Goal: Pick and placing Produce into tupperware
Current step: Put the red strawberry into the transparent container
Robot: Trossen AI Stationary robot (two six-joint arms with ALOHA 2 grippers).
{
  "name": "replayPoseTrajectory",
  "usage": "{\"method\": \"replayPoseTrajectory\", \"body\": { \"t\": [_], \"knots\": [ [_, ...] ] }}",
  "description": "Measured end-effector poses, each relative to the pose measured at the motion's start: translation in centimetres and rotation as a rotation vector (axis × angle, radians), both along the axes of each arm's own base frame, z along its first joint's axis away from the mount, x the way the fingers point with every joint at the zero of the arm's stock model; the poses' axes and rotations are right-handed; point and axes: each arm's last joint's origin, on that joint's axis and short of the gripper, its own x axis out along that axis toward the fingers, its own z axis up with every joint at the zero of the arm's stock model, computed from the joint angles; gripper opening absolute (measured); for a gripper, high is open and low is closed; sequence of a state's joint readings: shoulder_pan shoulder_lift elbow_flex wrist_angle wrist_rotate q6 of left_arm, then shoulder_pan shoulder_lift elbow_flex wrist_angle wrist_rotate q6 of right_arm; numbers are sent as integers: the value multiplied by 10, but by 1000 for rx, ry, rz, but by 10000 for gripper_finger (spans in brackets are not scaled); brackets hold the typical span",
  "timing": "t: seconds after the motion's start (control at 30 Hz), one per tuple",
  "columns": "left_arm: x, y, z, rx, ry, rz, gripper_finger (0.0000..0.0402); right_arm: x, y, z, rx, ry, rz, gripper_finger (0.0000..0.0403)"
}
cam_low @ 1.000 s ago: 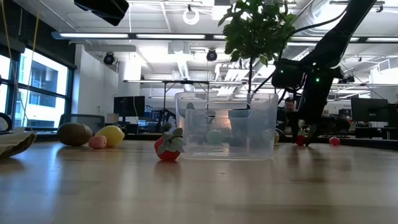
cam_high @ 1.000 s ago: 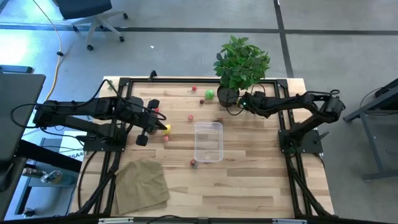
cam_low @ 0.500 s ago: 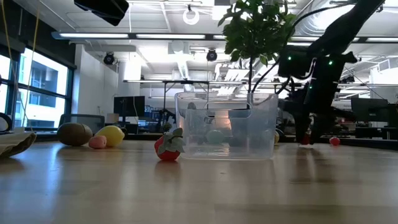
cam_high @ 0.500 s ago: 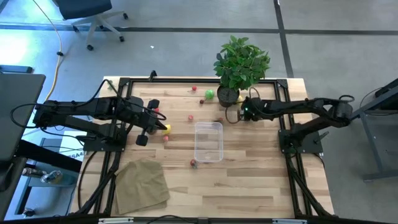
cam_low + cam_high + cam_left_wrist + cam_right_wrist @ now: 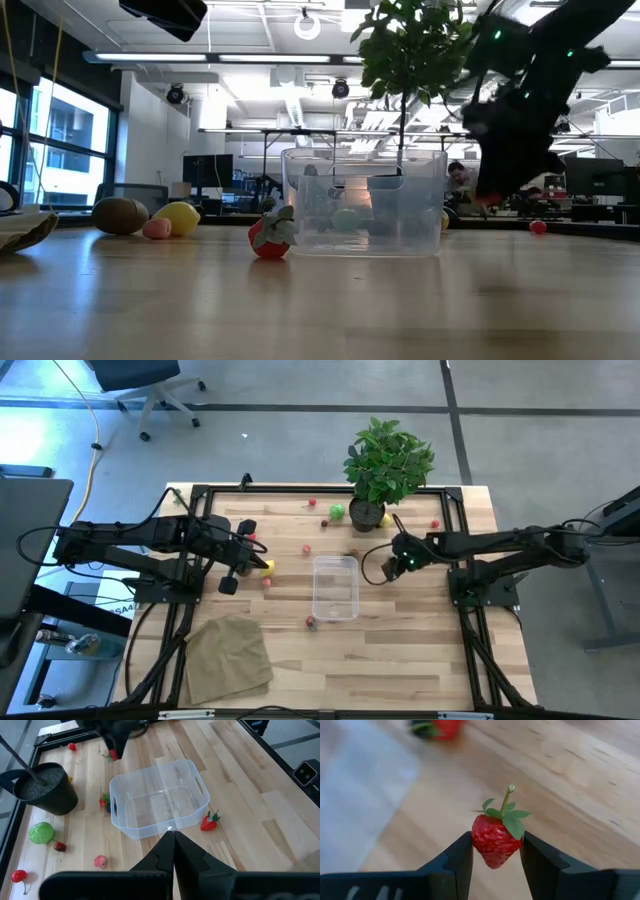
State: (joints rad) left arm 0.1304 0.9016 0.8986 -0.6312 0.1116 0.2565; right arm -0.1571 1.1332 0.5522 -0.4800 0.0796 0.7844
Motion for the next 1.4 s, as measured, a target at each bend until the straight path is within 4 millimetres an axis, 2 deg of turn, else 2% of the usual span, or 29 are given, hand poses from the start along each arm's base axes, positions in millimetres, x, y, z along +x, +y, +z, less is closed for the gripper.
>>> {"method": "replayPoseTrajectory", "body": {
  "t": [0.1,0.23,0.4,0.63,0.77,0.9,1.07,1.23,1.4],
  "knots": [
    [0,0,0,0,0,0,1,-2,9,14,-40,-97,92,133],
    [0,0,0,0,0,0,1,-1,18,39,-89,-313,211,133],
    [0,0,0,0,0,0,1,4,22,77,-143,-495,269,133],
    [0,0,0,0,0,0,1,35,20,135,-275,-504,388,133],
    [0,0,0,0,0,0,1,68,18,148,-321,-384,490,133],
    [0,0,0,0,0,0,1,110,17,140,-295,-233,598,133],
    [0,0,0,0,0,0,1,151,17,101,-196,-27,721,133],
    [0,0,0,0,0,0,1,171,23,57,-141,134,799,133],
    [0,0,0,0,0,0,1,182,34,25,-102,206,892,133]
  ]
}}
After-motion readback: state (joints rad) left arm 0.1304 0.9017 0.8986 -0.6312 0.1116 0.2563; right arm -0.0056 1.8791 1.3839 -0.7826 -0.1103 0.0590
